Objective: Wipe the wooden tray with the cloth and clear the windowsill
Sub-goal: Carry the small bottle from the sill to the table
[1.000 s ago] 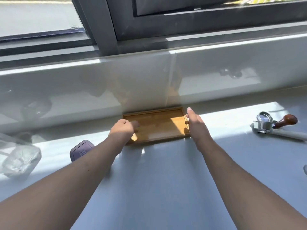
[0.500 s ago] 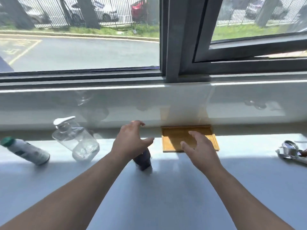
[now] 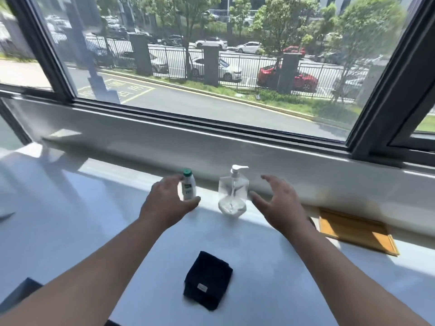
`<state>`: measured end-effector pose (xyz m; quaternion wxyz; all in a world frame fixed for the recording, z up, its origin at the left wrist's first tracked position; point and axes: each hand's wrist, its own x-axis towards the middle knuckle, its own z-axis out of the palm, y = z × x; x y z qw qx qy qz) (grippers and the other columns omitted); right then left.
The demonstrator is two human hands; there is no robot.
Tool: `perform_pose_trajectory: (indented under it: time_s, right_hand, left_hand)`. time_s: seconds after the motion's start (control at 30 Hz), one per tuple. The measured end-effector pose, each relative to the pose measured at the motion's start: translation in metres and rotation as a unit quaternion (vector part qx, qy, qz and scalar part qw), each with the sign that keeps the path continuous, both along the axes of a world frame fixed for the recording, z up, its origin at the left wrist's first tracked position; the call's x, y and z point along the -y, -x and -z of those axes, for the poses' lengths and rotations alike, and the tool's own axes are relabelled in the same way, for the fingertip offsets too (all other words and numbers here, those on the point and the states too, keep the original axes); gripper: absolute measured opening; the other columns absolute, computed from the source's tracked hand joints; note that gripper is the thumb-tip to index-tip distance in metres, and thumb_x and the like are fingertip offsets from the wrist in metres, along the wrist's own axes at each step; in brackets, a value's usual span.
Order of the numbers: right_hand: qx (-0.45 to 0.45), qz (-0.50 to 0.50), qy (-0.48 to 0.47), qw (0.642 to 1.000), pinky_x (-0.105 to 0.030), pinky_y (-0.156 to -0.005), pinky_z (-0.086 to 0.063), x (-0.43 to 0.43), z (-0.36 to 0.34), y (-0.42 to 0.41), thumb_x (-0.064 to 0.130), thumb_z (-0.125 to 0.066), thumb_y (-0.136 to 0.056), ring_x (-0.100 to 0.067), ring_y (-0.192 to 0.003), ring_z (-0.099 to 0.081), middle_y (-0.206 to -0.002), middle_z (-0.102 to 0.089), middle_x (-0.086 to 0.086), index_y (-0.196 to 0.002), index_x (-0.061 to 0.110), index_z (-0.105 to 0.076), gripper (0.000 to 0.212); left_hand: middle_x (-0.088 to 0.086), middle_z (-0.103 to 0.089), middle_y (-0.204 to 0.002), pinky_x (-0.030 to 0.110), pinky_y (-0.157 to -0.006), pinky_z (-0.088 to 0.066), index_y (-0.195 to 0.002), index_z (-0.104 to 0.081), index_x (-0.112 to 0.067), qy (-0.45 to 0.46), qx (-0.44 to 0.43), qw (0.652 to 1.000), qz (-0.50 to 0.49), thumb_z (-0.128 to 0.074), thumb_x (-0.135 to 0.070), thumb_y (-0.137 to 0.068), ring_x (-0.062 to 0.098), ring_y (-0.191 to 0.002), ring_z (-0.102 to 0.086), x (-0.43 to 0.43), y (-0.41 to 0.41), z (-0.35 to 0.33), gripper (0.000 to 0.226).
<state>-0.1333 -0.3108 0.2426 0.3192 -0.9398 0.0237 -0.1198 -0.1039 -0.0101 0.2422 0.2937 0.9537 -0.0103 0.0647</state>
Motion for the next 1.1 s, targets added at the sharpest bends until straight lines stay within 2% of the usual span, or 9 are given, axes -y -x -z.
perform_pose_trajectory:
  time_s: [0.13, 0.23, 0.37, 0.67, 0.93, 1.0, 1.03, 1.07, 1.1]
  right_hand:
    - [-0.009, -0.040, -0.015, 0.999, -0.031, -0.102, -0.036, -0.083, 0.000, 0.011, 0.057, -0.067, -0.088, -0.022, -0.134, -0.048, -0.148, -0.056, 0.001, -0.147, 0.028, -0.050, 0.068]
    - [-0.069, -0.065, 0.001, 0.995, -0.037, -0.107, -0.042, -0.132, 0.022, 0.028, 0.060, -0.066, -0.087, -0.022, -0.134, -0.049, -0.148, -0.055, 0.000, -0.149, 0.029, -0.047, 0.072]
    - [-0.121, -0.052, 0.014, 0.991, -0.038, -0.108, -0.043, -0.146, 0.046, 0.034, 0.061, -0.064, -0.087, -0.019, -0.138, -0.045, -0.151, -0.051, 0.003, -0.149, 0.032, -0.045, 0.071]
    - [-0.096, 0.033, -0.069, 0.992, -0.039, -0.102, -0.046, -0.134, 0.061, -0.064, 0.051, -0.070, -0.085, -0.027, -0.127, -0.055, -0.141, -0.061, -0.003, -0.143, 0.027, -0.053, 0.065]
    - [-0.211, 0.013, -0.138, 0.967, -0.036, -0.101, -0.044, -0.149, 0.151, -0.166, 0.055, -0.067, -0.086, -0.018, -0.131, -0.051, -0.144, -0.055, 0.006, -0.145, 0.035, -0.046, 0.066]
    - [-0.250, 0.027, -0.204, 0.946, -0.036, -0.094, -0.047, -0.152, 0.177, -0.193, 0.050, -0.066, -0.087, -0.016, -0.121, -0.056, -0.140, -0.056, 0.007, -0.145, 0.037, -0.046, 0.062]
    - [-0.277, 0.043, -0.264, 0.923, -0.038, -0.092, -0.051, -0.154, 0.189, -0.206, 0.046, -0.067, -0.089, -0.016, -0.114, -0.060, -0.136, -0.058, 0.006, -0.145, 0.037, -0.047, 0.060]
    - [-0.307, 0.070, -0.344, 0.884, -0.042, -0.091, -0.055, -0.157, 0.200, -0.217, 0.040, -0.066, -0.091, -0.017, -0.108, -0.063, -0.132, -0.060, 0.004, -0.145, 0.035, -0.048, 0.057]
    - [-0.337, 0.101, -0.438, 0.827, -0.046, -0.090, -0.057, -0.159, 0.211, -0.226, 0.037, -0.065, -0.094, -0.020, -0.106, -0.066, -0.130, -0.060, 0.001, -0.145, 0.033, -0.048, 0.054]
  left_hand:
    - [-0.007, -0.048, -0.153, 0.040, -0.107, -0.043, -0.147, -0.046, -0.031, -0.005, 0.002, 1.000, 0.001, -0.073, -0.065, -0.079, 0.020, -0.141, -0.039, -0.081, 0.020, -0.013, 0.081]
    - [-0.005, -0.051, -0.150, 0.042, -0.099, -0.047, -0.143, -0.046, -0.033, -0.001, -0.022, 1.000, -0.019, -0.074, -0.065, -0.079, 0.021, -0.138, -0.045, -0.134, 0.037, -0.004, 0.077]
    - [-0.002, -0.052, -0.150, 0.041, -0.095, -0.048, -0.143, -0.045, -0.032, -0.002, -0.060, 0.998, -0.031, -0.075, -0.065, -0.079, 0.022, -0.136, -0.048, -0.170, 0.041, 0.014, 0.078]
    - [-0.008, -0.050, -0.151, 0.038, -0.092, -0.048, -0.146, -0.044, -0.033, -0.013, -0.085, 0.996, -0.012, -0.075, -0.063, -0.079, 0.019, -0.135, -0.046, -0.152, -0.036, 0.038, 0.079]
    - [-0.009, -0.052, -0.148, 0.036, -0.084, -0.049, -0.144, -0.045, -0.036, -0.048, -0.155, 0.987, -0.007, -0.074, -0.069, -0.072, 0.017, -0.131, -0.049, -0.118, -0.158, 0.085, 0.085]
    - [-0.011, -0.050, -0.150, 0.036, -0.083, -0.050, -0.144, -0.043, -0.038, -0.031, -0.179, 0.983, -0.001, -0.075, -0.072, -0.068, 0.016, -0.128, -0.052, -0.100, -0.193, 0.110, 0.090]
    - [-0.012, -0.049, -0.151, 0.037, -0.084, -0.052, -0.145, -0.041, -0.039, 0.007, -0.203, 0.979, -0.005, -0.078, -0.073, -0.065, 0.014, -0.124, -0.054, -0.089, -0.208, 0.124, 0.095]
    - [-0.013, -0.047, -0.152, 0.038, -0.086, -0.054, -0.147, -0.038, -0.040, 0.063, -0.231, 0.971, -0.015, -0.081, -0.073, -0.061, 0.014, -0.120, -0.056, -0.077, -0.221, 0.137, 0.101]
    - [-0.012, -0.046, -0.153, 0.038, -0.088, -0.054, -0.148, -0.036, -0.041, 0.121, -0.254, 0.959, -0.032, -0.084, -0.072, -0.057, 0.013, -0.118, -0.057, -0.065, -0.232, 0.150, 0.108]
